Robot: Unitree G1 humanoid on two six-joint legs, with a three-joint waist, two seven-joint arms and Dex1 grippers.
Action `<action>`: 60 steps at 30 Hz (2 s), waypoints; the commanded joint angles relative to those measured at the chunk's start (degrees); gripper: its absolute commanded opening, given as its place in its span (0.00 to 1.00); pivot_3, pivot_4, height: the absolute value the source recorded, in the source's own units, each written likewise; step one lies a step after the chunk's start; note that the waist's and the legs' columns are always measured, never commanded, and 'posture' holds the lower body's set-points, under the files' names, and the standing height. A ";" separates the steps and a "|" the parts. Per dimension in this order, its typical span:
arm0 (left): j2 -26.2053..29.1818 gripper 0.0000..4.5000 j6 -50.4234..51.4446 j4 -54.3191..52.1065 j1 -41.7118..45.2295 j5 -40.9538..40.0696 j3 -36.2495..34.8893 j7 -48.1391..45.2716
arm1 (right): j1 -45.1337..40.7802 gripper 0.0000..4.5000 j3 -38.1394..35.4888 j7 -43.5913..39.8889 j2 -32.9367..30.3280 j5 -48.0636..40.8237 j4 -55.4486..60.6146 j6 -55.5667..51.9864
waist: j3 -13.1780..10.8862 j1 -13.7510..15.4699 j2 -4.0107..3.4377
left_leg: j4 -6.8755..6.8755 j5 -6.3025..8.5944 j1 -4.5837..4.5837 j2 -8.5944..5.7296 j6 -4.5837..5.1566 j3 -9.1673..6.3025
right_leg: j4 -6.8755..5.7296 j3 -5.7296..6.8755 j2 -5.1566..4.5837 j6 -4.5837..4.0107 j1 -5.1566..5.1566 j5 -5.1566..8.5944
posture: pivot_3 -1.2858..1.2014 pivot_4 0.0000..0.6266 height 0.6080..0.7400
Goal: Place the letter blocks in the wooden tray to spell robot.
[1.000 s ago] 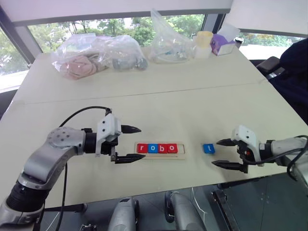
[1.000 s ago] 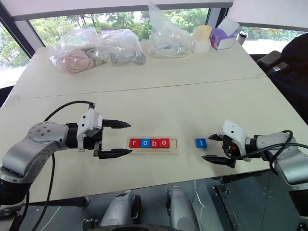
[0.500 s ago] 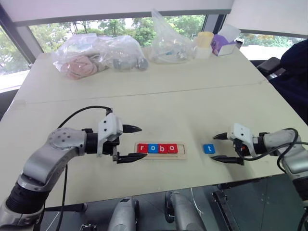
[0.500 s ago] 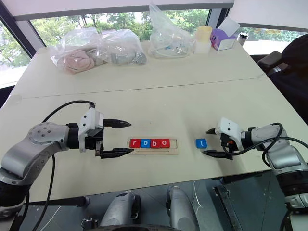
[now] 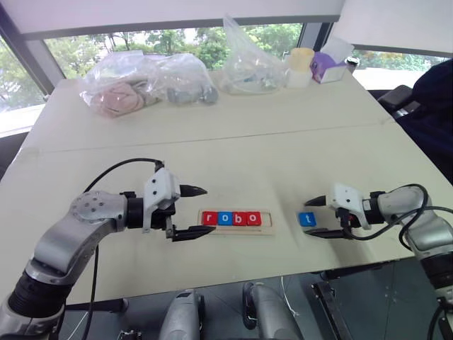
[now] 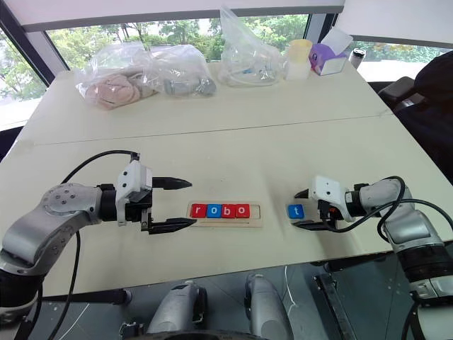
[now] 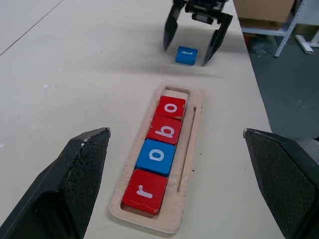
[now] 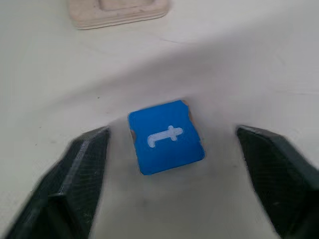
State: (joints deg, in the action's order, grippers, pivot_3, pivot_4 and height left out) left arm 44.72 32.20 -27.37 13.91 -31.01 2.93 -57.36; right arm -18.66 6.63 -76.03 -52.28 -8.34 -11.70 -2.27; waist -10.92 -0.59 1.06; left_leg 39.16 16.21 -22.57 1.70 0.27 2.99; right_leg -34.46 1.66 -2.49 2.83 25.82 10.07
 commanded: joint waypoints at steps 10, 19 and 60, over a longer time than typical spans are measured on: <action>-0.28 1.00 -1.42 -0.66 0.55 -0.51 -1.18 -0.34 | -1.91 0.25 -1.07 0.62 0.70 -3.13 8.82 -8.37 | 0.00 -0.10 -0.01 | 0.03 0.00 0.33 0.04 -0.01 -0.05 | 0.14 -0.03 -0.09 0.00 -0.38 0.01 | 0.52 0.24 1.00; -0.82 1.00 -1.62 -0.58 0.64 -0.30 -0.76 -0.15 | -5.07 0.25 3.43 4.10 6.26 -4.92 20.28 -20.91 | -0.01 0.22 -0.01 | -0.04 0.01 0.30 0.09 -0.01 -0.08 | 0.04 0.06 0.03 -0.02 -0.29 0.02 | 0.52 0.24 1.00; -1.15 1.00 -0.83 -3.31 -1.82 -1.03 -1.68 3.03 | -11.81 0.25 10.97 0.06 7.88 2.37 11.82 -16.70 | -0.01 0.00 -0.02 | -0.04 0.01 0.23 0.05 -0.01 -0.08 | 0.14 0.04 -0.05 -0.01 -0.28 0.01 | 0.52 0.24 1.00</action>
State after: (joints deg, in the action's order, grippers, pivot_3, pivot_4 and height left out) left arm 43.69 31.92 -28.67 12.02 -31.02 2.86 -54.55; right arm -29.33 17.82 -75.76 -44.64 -5.82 -0.45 -19.23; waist -10.93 -0.59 1.05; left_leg 39.12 16.21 -22.33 1.75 0.26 2.92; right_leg -34.32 1.70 -2.54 2.82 25.54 10.08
